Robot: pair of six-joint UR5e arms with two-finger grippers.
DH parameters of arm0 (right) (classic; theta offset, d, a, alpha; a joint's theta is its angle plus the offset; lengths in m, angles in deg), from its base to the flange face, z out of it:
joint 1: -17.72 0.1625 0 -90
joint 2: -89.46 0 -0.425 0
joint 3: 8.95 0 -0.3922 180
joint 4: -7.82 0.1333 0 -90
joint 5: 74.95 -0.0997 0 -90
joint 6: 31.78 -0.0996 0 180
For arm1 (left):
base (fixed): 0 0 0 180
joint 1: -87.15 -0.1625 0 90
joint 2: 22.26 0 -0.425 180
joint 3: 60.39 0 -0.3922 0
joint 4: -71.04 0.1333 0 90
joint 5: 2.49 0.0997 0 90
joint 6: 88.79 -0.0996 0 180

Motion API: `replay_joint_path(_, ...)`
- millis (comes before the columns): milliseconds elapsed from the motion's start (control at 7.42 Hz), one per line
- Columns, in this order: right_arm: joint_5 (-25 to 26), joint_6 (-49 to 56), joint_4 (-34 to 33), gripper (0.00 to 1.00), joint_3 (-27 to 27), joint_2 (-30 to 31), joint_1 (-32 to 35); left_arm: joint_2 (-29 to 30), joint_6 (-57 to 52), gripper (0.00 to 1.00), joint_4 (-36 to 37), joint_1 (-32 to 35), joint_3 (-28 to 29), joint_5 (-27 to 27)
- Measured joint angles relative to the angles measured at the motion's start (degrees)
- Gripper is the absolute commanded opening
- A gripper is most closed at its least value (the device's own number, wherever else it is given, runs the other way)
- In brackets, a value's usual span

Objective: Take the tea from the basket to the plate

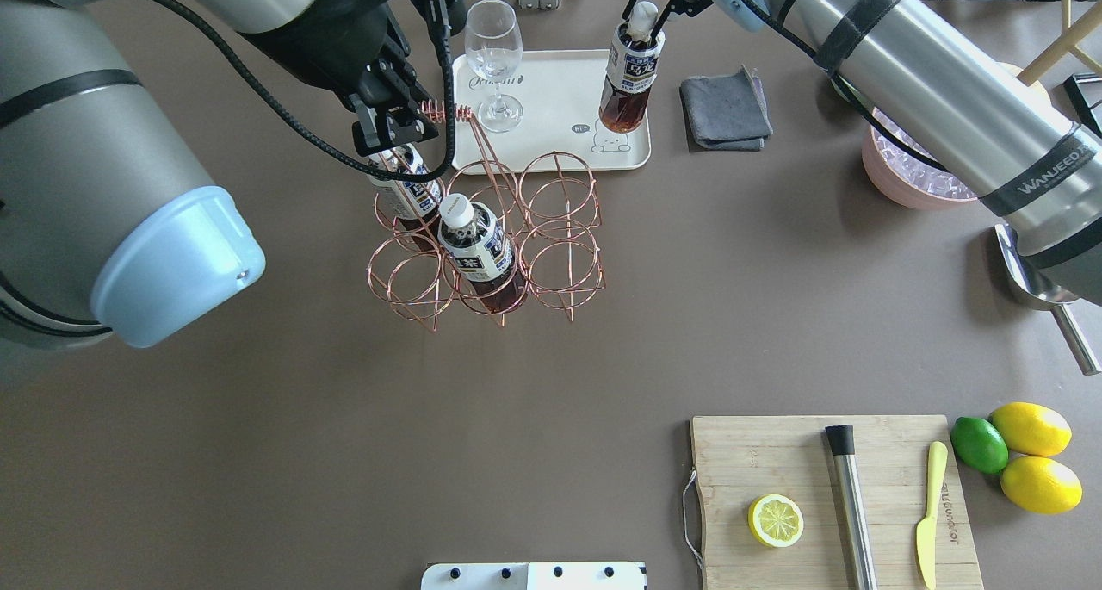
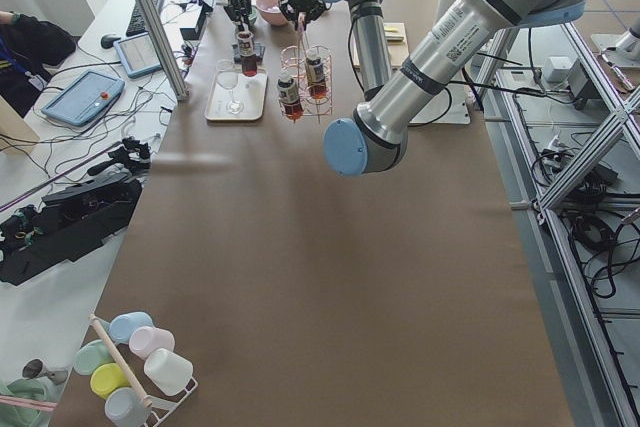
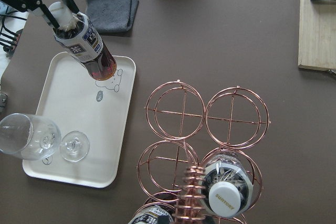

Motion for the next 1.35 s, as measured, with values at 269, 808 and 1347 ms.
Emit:
replay_joint_path(269, 1.8, 0.1, 3.1, 0.00, 2.2, -0.8, -0.9, -2.7, 0.0, 0.00, 2.0, 3.4, -3.3, -1.5)
replay_joint_path(808, 4.9, 1.6, 4.4, 0.50, 3.7, -2.3, -2.3, -9.0, -0.1, 0.00, 2.8, 13.4, -4.1, -1.7)
replay_joint_path(1347, 5.2, 1.8, 4.3, 1.00, 3.2, -2.4, -2.4, -11.8, -7.7, 0.00, 2.4, 27.9, 5.8, -1.3)
